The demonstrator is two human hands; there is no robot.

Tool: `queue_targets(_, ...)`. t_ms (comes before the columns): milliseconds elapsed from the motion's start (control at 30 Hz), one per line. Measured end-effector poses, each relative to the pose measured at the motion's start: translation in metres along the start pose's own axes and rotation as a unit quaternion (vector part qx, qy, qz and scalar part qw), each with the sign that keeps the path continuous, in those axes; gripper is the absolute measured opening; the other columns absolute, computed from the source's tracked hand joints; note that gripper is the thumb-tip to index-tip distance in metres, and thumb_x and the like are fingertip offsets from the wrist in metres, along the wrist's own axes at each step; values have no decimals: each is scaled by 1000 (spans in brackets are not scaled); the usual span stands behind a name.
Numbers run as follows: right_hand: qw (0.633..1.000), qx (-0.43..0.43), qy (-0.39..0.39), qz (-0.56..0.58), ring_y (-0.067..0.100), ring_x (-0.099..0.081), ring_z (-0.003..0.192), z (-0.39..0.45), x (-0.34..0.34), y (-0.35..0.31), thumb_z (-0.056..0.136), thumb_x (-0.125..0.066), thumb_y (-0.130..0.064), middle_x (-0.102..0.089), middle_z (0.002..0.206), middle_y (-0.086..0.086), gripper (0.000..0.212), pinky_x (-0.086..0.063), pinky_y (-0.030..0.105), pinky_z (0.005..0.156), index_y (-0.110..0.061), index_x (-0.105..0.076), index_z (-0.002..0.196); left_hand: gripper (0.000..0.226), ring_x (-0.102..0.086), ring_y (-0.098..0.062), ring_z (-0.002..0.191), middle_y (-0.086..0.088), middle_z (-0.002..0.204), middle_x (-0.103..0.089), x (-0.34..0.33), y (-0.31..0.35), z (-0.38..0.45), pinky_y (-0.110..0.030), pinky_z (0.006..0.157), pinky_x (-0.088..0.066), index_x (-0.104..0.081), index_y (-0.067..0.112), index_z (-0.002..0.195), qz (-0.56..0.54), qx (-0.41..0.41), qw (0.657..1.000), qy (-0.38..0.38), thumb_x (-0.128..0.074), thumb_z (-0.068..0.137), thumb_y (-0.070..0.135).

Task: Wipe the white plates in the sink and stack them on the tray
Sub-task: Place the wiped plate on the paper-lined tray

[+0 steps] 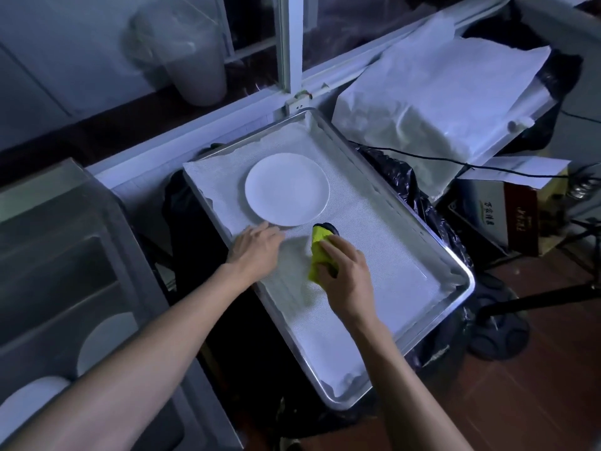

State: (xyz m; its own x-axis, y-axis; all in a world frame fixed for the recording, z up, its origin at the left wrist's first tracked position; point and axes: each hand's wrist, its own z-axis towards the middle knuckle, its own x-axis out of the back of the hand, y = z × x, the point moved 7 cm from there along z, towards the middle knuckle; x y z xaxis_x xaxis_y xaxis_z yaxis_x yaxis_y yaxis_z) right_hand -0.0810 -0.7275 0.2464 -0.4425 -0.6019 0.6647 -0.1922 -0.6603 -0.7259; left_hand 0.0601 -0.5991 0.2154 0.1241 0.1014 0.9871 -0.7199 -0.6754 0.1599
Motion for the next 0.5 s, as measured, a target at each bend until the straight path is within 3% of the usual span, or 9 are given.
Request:
queue_targets(100, 999, 40, 3, 3, 34, -53, 94, -4, -9, -29, 76, -65, 2, -56, 125, -16, 43, -44, 33, 76, -23, -64, 112, 14, -64, -36, 83, -12, 85, -69, 20, -14, -36, -41, 72, -52, -68, 10, 92, -9, 22, 1000, 14, -55, 89, 7)
queue_targets(233, 993, 119, 9, -20, 34, -47, 82, -6, -31, -85, 67, -67, 8, -52, 108, -2, 37, -47, 42, 66, -10, -62, 99, 11, -68, -33, 86, -7, 87, -74, 42, -50, -94, -41, 69, -56, -75, 9, 92, -44, 38, 995, 86, -68, 83, 7)
queue_targets(367, 989, 142, -37, -12, 28, -52, 100, -20, -76, -140, 77, -74, -3, -55, 134, -6, 48, -46, 31, 89, -23, -66, 120, 24, -66, -36, 96, -11, 99, -74, 46, -101, -162, -48, 77, -57, -75, 4, 108, -80, 83, 988, 102, -64, 88, 11)
queue_targets(500, 981, 172, -95, 2, 33, -56, 109, -42, -130, -199, 84, -73, -8, -56, 143, 0, 49, -47, 33, 96, -22, -66, 130, 26, -66, -28, 95, -7, 110, -71, 38, -161, -248, -37, 76, -56, -73, 13, 113, -121, 168, 976, 65, -52, 97, 11)
